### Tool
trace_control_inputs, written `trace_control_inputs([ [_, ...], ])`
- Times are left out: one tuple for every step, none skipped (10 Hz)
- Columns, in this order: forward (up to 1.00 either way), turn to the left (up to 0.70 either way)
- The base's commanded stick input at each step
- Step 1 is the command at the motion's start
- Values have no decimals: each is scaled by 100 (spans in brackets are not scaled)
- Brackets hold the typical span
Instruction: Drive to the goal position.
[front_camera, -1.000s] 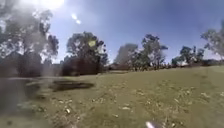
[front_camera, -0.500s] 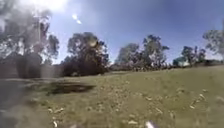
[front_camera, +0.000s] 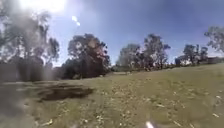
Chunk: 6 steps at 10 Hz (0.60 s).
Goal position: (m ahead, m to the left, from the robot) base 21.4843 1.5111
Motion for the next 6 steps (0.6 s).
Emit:
trace_control_inputs([
  [85, -24],
  [85, -9],
  [85, 0],
  [85, 0],
  [85, 0],
  [85, 0],
])
